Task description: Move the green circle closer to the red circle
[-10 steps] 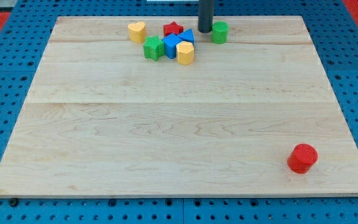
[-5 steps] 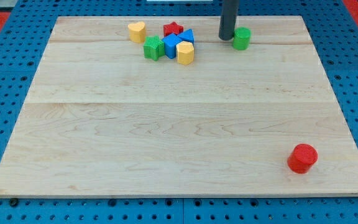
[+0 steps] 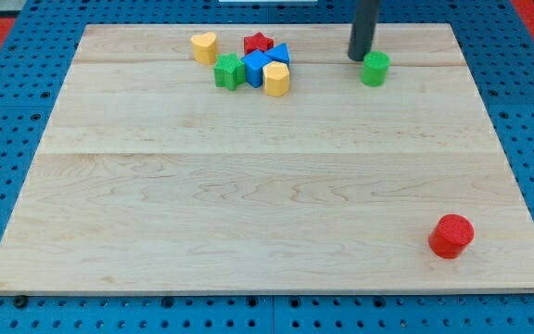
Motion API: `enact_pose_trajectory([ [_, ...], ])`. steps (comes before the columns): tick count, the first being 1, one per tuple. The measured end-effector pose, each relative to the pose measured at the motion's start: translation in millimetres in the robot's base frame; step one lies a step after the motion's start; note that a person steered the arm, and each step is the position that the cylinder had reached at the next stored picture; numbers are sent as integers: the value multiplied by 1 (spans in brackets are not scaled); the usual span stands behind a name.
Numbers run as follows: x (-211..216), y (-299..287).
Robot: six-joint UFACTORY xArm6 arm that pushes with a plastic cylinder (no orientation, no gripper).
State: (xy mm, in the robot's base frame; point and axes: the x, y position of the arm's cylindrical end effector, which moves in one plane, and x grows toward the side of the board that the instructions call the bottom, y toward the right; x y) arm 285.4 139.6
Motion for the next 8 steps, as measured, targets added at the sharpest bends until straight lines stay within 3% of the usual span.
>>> enact_pose_trajectory([
  [1, 49, 12],
  [2, 51, 14],
  [3, 16, 14],
  [4, 13, 26],
  [6, 99, 32],
  [7, 120, 32],
  [8, 96, 32],
])
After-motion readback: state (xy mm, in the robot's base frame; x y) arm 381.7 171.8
